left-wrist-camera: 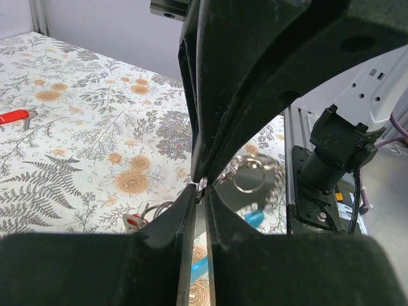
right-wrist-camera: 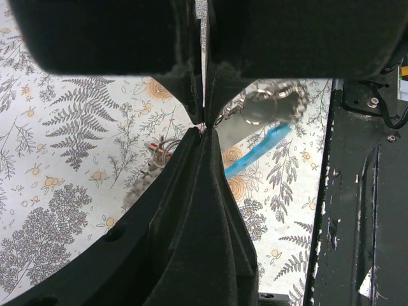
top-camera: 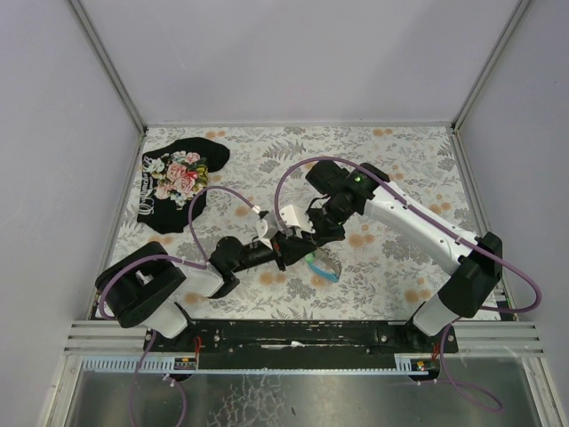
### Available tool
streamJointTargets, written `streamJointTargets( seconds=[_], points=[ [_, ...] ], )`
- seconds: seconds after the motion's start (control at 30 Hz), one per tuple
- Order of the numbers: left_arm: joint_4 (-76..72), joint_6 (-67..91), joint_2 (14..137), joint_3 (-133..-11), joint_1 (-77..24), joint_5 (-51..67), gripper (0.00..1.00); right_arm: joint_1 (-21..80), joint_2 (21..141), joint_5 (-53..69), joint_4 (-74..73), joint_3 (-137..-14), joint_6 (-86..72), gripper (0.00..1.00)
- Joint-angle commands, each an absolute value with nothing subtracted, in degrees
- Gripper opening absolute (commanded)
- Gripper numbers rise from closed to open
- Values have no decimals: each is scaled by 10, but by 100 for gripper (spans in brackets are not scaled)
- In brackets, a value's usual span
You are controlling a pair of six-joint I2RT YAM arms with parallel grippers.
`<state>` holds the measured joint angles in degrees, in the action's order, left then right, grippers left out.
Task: Remove the keys from the keyring
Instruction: Remove the key from the keyring.
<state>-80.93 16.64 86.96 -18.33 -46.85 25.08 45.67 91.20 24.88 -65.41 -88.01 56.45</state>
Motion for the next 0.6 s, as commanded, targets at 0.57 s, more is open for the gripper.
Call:
streamJointTargets(
  seconds=[0.57],
  points=[
    [-799, 86, 814, -167, -465, 217, 0, 429, 888, 405, -651, -923, 496, 40]
  ],
)
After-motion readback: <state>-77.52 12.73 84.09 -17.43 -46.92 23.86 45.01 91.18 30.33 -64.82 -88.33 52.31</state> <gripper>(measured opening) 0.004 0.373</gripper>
